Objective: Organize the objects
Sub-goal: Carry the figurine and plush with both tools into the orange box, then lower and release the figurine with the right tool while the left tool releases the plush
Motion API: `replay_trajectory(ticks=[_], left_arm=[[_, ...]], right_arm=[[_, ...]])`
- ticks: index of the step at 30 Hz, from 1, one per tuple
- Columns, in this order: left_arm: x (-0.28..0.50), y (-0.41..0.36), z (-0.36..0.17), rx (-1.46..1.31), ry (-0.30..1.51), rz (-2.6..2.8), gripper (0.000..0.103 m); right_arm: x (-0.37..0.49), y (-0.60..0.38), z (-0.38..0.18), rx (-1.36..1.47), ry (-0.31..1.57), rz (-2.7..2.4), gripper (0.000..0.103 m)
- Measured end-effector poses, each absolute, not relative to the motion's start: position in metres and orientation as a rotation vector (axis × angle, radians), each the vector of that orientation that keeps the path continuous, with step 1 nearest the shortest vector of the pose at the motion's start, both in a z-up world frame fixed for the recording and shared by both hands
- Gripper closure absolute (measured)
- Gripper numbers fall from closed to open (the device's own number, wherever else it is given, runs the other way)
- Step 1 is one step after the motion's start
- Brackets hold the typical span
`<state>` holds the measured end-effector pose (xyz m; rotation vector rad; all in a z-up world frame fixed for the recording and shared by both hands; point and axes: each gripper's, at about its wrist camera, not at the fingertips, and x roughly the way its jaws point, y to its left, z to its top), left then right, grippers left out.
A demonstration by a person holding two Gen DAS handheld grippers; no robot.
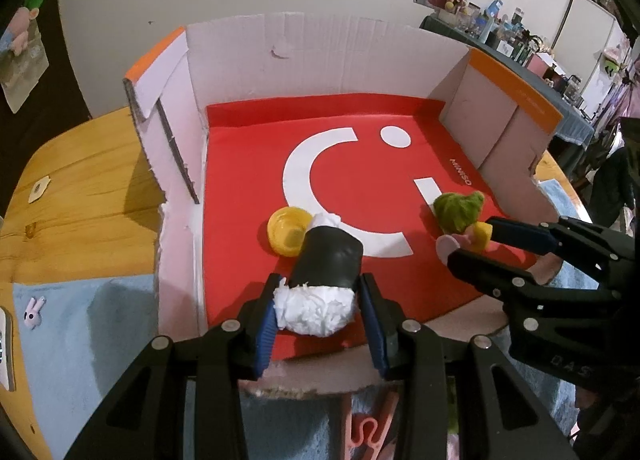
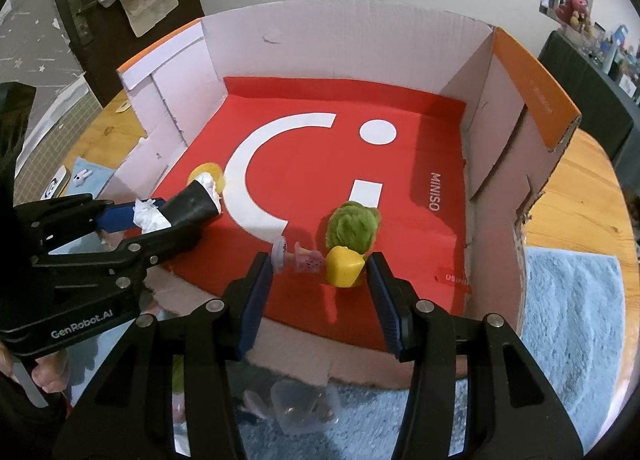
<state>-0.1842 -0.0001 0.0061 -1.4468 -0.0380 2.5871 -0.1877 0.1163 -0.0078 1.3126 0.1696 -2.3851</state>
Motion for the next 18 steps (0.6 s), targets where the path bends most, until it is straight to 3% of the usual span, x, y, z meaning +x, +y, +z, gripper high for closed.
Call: replay_trajectory(ticks=[18], left_arm=[[-0.207, -0.001, -0.003, -1.455, -0.064, 2.606, 0.063]], right_arm=[[-0.209, 0.12, -0.017, 1.292, 0.157, -2.454, 0.056]])
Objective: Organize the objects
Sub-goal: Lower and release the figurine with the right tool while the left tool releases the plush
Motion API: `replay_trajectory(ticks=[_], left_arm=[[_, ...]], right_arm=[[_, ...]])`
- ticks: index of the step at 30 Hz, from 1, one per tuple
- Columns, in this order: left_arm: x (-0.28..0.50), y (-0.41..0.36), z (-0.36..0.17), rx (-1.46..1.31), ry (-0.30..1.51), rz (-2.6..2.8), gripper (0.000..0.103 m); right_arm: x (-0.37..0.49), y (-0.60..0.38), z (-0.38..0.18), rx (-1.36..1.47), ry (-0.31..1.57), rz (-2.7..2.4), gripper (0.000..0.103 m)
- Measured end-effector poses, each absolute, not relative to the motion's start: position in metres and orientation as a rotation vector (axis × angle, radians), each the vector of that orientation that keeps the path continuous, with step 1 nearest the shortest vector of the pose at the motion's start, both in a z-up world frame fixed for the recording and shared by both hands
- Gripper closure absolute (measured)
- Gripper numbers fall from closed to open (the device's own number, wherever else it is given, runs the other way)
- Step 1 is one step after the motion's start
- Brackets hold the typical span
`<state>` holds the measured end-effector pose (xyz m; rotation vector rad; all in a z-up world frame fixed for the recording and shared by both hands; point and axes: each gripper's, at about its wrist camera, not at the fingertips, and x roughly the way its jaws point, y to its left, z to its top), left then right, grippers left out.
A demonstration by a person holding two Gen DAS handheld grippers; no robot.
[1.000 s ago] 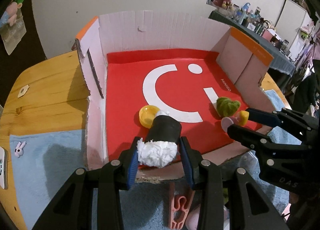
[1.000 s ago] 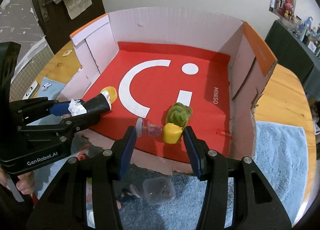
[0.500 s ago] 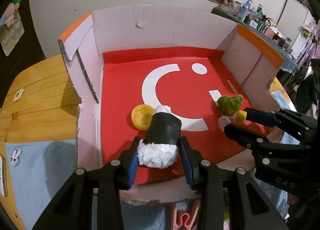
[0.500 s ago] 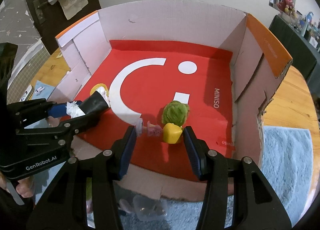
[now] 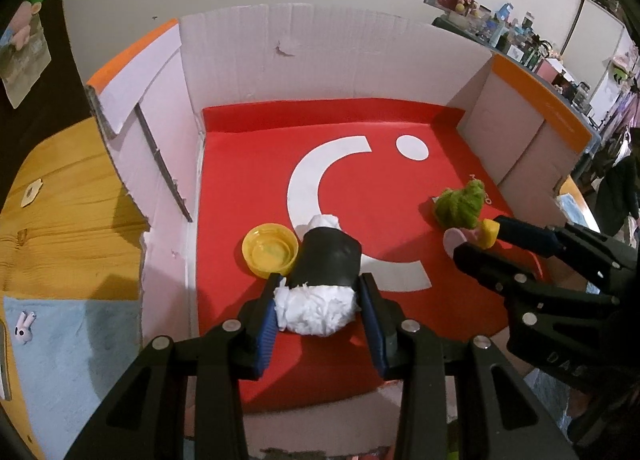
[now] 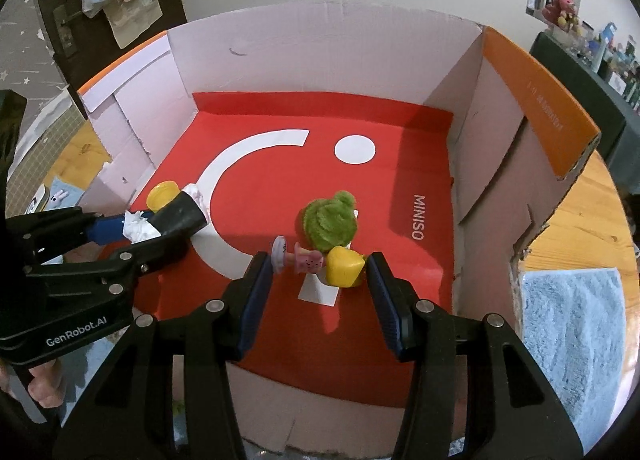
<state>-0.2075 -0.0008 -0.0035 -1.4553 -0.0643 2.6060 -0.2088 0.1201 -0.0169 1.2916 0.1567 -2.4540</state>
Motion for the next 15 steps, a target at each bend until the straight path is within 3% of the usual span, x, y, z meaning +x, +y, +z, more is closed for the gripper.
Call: replay_trajectory(ticks=[15], left_arm=[[-0.2121, -0.0012, -0.0062, -1.437, -0.08, 2.642, 0.063]], right_arm=[[-0.2136, 0.119, -0.02, 1.258, 0.157, -2.493, 0.055]])
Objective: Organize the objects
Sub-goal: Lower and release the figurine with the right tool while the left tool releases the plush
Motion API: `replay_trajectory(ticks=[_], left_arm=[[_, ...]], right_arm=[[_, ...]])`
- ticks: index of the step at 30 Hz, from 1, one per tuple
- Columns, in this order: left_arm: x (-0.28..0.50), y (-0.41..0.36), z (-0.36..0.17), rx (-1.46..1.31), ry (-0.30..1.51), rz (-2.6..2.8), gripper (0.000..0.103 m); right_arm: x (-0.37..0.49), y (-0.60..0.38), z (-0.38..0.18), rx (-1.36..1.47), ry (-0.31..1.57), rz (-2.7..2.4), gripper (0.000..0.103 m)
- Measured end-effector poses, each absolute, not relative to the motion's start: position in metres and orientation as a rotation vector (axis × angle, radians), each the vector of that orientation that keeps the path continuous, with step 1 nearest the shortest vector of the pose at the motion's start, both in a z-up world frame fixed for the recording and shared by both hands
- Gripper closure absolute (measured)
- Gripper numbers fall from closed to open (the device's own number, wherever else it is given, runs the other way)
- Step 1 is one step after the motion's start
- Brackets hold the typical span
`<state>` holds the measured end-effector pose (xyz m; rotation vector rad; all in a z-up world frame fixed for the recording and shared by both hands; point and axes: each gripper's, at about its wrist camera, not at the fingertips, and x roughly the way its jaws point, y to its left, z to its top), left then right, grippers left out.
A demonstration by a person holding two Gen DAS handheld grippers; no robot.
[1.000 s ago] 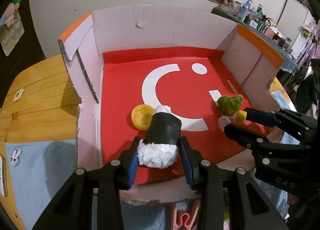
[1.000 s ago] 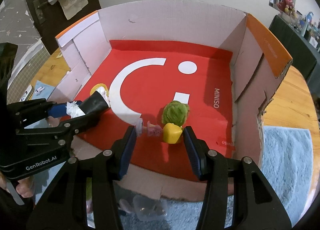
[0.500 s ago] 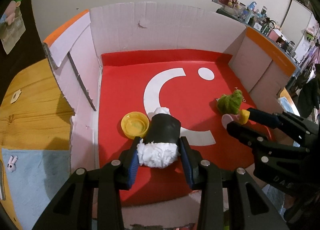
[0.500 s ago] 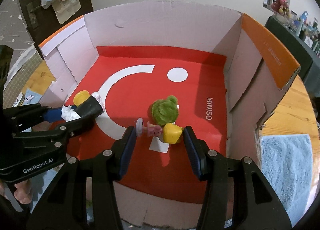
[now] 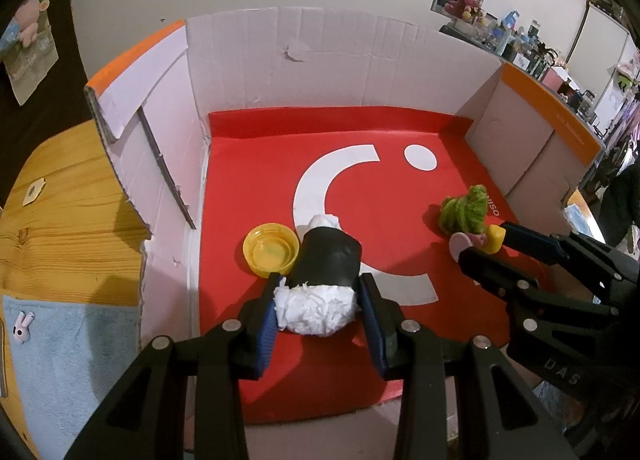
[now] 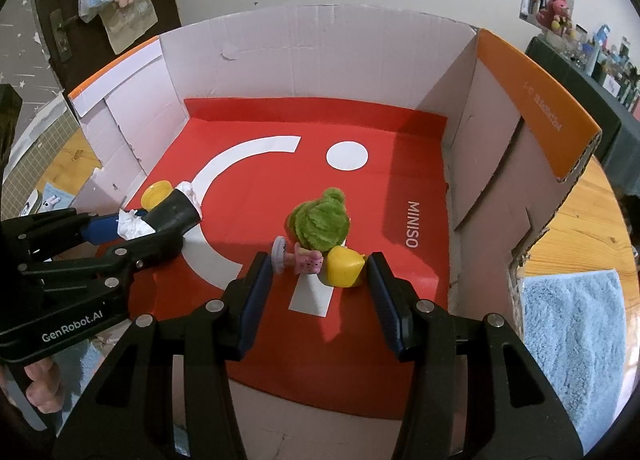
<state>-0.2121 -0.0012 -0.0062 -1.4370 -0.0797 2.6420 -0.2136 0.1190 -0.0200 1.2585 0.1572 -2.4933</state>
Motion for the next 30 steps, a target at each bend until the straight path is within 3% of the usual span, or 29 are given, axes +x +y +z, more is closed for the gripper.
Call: replay_trajectory(ticks=[20, 30], left_arm=[[-0.213, 0.001, -0.006, -1.439, -0.065, 2.653, 0.063], [-0.204, 0.004, 0.001, -1.403, -0.043, 2.676, 0.052]], right_arm=[[-0.206, 0.12, -0.018, 1.262, 0.158, -2.469, 0.053], [-0.198, 0.121, -0.016, 1.263, 0.152, -2.47, 0.053]])
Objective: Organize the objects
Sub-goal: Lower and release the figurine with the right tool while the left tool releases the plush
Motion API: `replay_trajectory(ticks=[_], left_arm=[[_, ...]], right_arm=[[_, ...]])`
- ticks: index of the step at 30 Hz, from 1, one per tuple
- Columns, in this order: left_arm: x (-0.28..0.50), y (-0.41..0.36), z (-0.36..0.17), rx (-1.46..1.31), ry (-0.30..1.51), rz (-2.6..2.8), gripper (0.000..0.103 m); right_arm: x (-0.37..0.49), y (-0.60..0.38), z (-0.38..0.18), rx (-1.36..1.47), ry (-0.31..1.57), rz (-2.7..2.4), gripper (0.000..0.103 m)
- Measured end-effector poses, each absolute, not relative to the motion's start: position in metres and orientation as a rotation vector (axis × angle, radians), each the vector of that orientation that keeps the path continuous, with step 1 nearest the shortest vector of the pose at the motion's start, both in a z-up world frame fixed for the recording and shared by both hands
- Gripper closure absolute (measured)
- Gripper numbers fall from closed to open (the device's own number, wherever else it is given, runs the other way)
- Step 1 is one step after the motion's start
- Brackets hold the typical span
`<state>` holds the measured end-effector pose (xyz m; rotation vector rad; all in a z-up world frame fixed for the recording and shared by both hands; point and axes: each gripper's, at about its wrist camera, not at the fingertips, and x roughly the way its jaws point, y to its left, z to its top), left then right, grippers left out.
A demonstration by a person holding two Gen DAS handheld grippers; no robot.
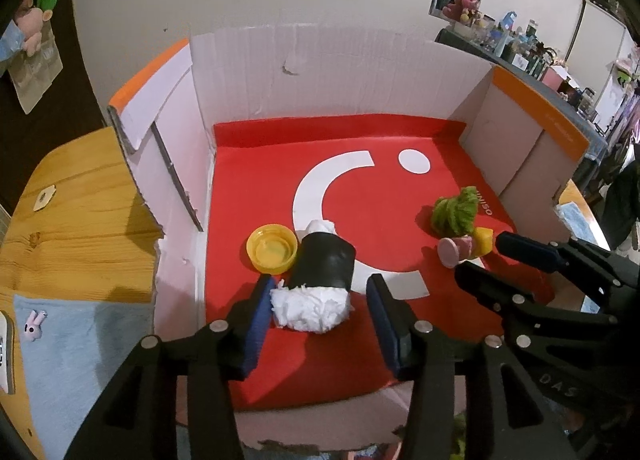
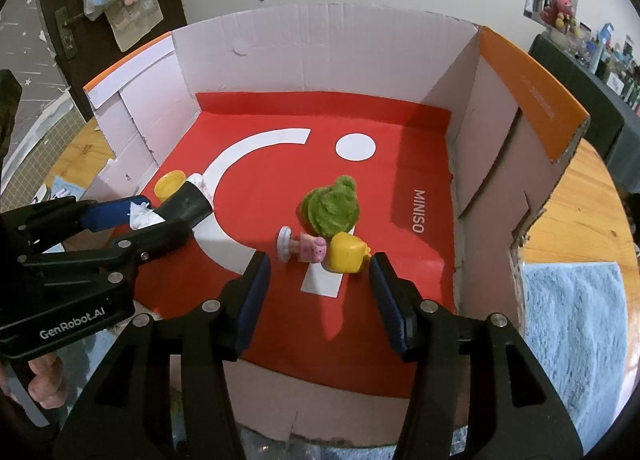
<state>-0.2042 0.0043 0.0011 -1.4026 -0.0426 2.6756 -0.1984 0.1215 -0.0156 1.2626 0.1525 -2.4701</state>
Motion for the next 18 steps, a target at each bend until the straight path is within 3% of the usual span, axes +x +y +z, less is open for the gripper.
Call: replay_trajectory(ticks=[7, 11, 15, 18], left_arm=[[-0.197, 0.002, 0.004, -1.397, -0.048, 2.687, 0.052], [-0.19, 0.0, 0.007, -1.388, -0.052, 2.699, 0.042], [-0.184, -0.003, 0.012, -1.376, -0.058, 2.711, 0.042], [-0.179, -0.004, 0.014, -1.371, -0.059, 2.716, 0.042]], right_arm=[[-0.188, 0.123, -0.01, 1.239, 0.159, -2.471, 0.047], [-0.183, 0.123, -0.007, 1.227, 0.159, -2.471, 0.044], [-0.177, 0.123, -0.002, 1.211, 0.161, -2.472, 0.035], [-0.172, 0.125, 0.0, 1.205, 0.154, -2.476, 0.034]])
